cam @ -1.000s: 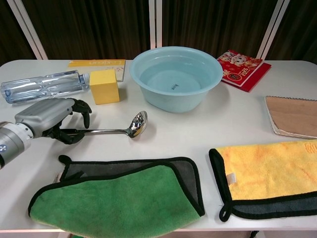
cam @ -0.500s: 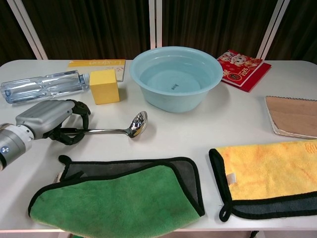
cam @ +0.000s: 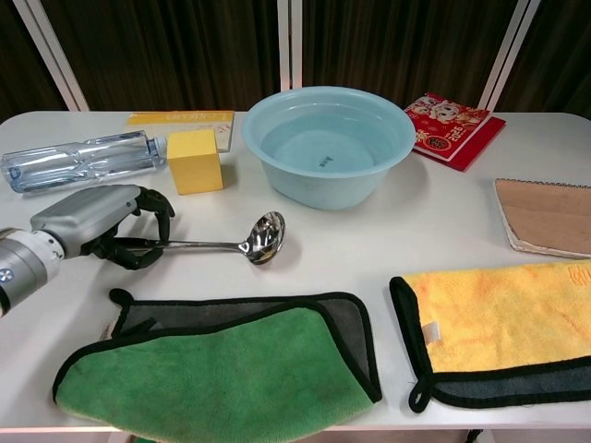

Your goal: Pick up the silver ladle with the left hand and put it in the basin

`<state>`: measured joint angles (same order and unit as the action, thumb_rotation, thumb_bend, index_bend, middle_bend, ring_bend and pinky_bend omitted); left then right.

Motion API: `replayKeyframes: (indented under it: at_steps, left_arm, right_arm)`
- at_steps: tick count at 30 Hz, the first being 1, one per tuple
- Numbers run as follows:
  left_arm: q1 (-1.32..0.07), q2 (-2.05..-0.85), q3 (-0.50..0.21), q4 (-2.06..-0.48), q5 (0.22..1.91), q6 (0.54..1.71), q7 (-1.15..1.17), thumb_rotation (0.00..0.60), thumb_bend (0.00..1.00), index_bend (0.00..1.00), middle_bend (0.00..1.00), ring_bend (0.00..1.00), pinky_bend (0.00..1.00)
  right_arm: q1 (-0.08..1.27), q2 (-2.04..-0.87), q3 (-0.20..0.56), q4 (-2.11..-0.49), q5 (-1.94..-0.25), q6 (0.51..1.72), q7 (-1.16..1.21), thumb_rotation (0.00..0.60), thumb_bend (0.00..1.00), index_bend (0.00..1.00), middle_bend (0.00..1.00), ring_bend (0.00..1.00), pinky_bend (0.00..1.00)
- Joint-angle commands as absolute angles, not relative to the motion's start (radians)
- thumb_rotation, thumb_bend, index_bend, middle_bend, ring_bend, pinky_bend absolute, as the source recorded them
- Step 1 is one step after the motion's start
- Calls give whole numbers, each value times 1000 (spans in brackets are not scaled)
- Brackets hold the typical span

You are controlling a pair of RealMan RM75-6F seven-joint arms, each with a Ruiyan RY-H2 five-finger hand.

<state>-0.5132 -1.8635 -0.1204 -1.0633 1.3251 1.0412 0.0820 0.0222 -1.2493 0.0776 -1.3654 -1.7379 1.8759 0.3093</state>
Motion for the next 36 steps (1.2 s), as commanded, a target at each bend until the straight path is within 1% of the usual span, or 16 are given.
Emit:
replayKeyframes:
  at_steps: [1,4,10,14,20,25,32,36]
  left_arm:
    - [-509,-1849,-121,-1086,1348,1069,44,600,375,649,315,192,333]
    - [-508,-1837,-119,-1104,1368,1090,16,600,385,683,365,262,451]
    - [-510,-1819,-113,-1126,1392,1106,-14,600,406,721,452,390,623]
    - [-511,-1809,-110,-1136,1394,1101,-33,600,408,727,481,431,693]
    - [-516,-1785,-111,-1169,1389,1083,-74,600,411,732,542,533,803]
    - [-522,-1747,-115,-1223,1371,1047,-99,600,420,741,590,608,866]
    - [-535,-1679,-128,-1314,1332,988,-130,600,418,741,637,653,898]
    - [-540,-1636,-140,-1371,1323,985,-126,600,417,741,647,661,902]
  right_arm:
    - [23,-1250,76,-1360,-1739,1876,316,600,336,0,0,0,0]
    - [23,-1251,76,-1356,-1738,1876,321,600,336,0,0,0,0]
    - [24,-1252,75,-1350,-1739,1877,327,600,333,0,0,0,0]
    - [23,-1252,74,-1350,-1741,1878,328,600,330,0,0,0,0]
    - [23,-1249,73,-1350,-1743,1881,327,600,323,0,0,0,0]
    - [24,-1248,72,-1352,-1745,1880,326,600,323,0,0,0,0]
    - [24,-1247,72,-1354,-1745,1881,325,600,325,0,0,0,0]
    - [23,-1245,72,-1356,-1746,1884,325,600,323,0,0,0,0]
